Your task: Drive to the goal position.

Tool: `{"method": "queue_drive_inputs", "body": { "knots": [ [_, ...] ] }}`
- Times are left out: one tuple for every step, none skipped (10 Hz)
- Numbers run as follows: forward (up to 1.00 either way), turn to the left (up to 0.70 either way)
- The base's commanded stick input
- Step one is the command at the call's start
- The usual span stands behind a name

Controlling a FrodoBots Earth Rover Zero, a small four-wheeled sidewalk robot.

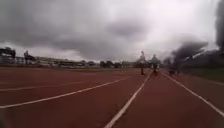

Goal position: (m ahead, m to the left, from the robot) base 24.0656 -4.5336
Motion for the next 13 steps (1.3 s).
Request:
{"method": "queue_drive_inputs", "body": {
  "knots": [
    [0.70,0.06],
    [0.70,0.06],
    [0.70,0.03],
    [0.70,0.00],
    [0.70,0.00],
    [0.70,0.11],
    [0.70,0.05],
    [0.70,0.00],
    [0.70,0.17],
    [0.70,0.35],
    [0.70,0.13],
    [0.70,0.17],
    [0.70,0.13]
  ]
}}
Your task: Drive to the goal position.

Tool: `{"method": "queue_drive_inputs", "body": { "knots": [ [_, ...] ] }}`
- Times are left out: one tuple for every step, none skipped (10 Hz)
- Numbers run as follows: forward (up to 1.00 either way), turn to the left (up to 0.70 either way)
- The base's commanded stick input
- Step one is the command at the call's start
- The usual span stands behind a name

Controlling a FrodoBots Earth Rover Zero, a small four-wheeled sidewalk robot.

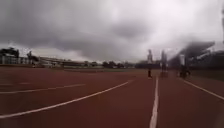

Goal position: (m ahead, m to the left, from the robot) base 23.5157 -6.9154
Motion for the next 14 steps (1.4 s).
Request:
{"method": "queue_drive_inputs", "body": {
  "knots": [
    [0.70,0.09],
    [0.70,0.05],
    [0.70,0.06],
    [0.70,0.07],
    [0.70,0.11],
    [0.70,0.17],
    [0.70,0.19],
    [0.70,0.04],
    [0.70,0.00],
    [0.70,0.00],
    [0.70,0.04],
    [0.70,0.00],
    [0.70,0.06],
    [0.70,0.09]
  ]
}}
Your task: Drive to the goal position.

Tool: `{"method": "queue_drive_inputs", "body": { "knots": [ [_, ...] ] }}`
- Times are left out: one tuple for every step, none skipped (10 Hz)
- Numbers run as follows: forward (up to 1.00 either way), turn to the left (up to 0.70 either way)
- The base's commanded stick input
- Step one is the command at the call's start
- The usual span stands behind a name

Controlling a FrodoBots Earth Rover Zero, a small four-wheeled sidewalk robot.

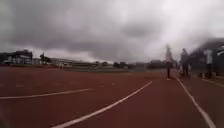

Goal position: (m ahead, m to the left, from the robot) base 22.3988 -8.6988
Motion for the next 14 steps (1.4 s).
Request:
{"method": "queue_drive_inputs", "body": {
  "knots": [
    [0.70,0.08],
    [0.70,0.15],
    [0.70,0.10],
    [0.70,0.09],
    [0.70,0.07],
    [0.70,-0.13],
    [0.70,-0.30],
    [0.70,-0.32],
    [0.70,-0.35],
    [0.70,-0.35],
    [0.70,-0.35],
    [0.70,-0.35],
    [0.70,0.03],
    [0.70,0.02]
  ]
}}
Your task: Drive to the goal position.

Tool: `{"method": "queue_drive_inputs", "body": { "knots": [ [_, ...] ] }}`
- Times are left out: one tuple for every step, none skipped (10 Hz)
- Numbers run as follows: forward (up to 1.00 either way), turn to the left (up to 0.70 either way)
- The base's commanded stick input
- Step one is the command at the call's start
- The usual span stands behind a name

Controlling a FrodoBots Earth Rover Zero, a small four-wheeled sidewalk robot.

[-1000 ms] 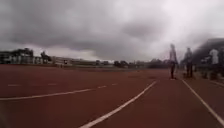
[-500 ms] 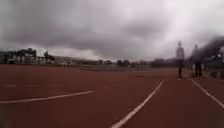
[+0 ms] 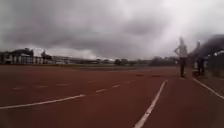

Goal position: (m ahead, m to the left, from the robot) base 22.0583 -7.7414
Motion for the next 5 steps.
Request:
{"method": "queue_drive_inputs", "body": {
  "knots": [
    [0.70,0.01],
    [0.70,0.01],
    [0.70,0.00],
    [0.70,-0.05],
    [0.70,-0.24]
  ]
}}
